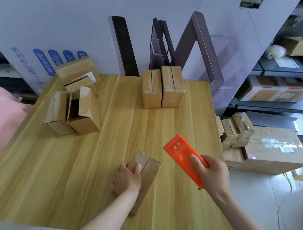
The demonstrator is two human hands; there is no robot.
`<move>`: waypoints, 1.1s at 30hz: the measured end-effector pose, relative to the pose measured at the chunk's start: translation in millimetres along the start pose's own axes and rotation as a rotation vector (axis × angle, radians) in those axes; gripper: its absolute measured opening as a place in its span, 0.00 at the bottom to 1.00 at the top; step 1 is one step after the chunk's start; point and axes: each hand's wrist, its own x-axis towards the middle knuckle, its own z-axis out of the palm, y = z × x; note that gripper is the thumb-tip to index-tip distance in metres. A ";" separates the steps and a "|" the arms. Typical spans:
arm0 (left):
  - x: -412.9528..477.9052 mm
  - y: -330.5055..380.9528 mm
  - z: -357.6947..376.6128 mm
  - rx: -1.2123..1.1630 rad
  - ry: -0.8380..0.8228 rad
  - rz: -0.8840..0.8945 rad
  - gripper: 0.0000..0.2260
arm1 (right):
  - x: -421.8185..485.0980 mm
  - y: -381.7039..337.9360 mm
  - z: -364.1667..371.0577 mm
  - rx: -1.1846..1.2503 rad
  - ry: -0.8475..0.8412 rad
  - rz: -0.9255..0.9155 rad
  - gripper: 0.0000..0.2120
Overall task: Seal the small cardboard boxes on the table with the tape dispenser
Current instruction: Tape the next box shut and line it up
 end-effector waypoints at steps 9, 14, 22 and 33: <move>-28.6 73.0 -100.7 -0.736 -0.424 0.374 0.14 | -23.4 -44.2 -6.3 0.182 -0.019 -0.135 0.06; -42.3 89.0 -144.3 -0.703 -0.565 0.492 0.13 | -24.2 -58.9 -8.8 0.195 -0.006 -0.177 0.05; -50.9 94.0 -158.4 -0.636 -0.490 0.600 0.12 | -22.0 -64.5 -12.3 0.160 0.034 -0.212 0.06; -51.6 100.5 -159.4 -0.560 -0.532 0.657 0.15 | -21.8 -65.4 -16.4 0.162 0.053 -0.185 0.09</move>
